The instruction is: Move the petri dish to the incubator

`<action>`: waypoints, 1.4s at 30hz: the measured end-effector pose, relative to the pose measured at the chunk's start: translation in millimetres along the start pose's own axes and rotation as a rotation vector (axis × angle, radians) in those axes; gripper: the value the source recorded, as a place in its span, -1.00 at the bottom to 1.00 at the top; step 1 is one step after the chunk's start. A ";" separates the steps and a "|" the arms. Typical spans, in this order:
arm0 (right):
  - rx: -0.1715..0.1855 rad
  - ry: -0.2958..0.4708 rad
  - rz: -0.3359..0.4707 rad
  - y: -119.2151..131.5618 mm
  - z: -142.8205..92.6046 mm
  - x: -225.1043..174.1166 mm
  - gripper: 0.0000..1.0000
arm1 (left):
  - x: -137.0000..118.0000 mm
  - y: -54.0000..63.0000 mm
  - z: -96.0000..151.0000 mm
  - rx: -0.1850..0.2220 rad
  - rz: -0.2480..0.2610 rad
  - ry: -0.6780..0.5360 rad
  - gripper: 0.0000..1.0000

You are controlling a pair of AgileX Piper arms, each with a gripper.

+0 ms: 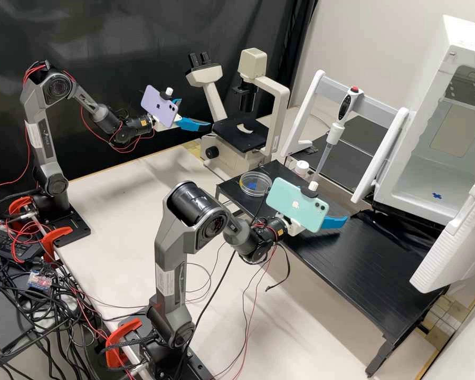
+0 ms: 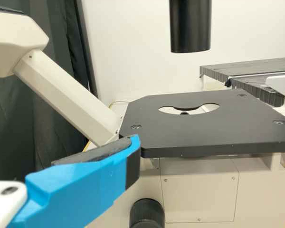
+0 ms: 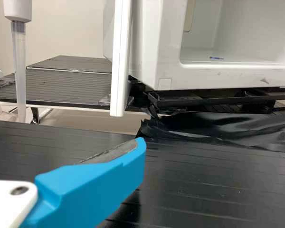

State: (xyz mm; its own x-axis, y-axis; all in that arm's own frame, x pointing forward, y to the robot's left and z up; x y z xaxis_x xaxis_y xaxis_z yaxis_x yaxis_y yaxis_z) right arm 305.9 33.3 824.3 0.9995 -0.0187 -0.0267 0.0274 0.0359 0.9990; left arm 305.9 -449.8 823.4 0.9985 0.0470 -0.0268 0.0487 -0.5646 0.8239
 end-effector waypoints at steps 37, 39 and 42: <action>-0.064 0.389 -0.226 -68.3 -53.3 -55.7 1.00 | 0.0 0.0 0.0 0.000 0.000 0.000 1.00; -0.064 0.379 -0.237 -71.5 -51.3 -52.8 1.00 | 0.0 0.0 0.0 0.000 0.000 0.000 1.00; -0.065 0.367 -0.251 -76.3 -48.7 -47.5 1.00 | 0.0 0.0 0.0 0.000 0.000 0.000 1.00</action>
State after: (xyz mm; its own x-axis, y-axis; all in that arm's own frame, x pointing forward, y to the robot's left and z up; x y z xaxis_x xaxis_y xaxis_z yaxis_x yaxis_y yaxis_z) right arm 257.2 80.2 747.6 0.9016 0.3205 -0.2905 0.2588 0.1382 0.9560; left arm 305.9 -449.8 823.4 0.9985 0.0470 -0.0268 0.0487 -0.5646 0.8239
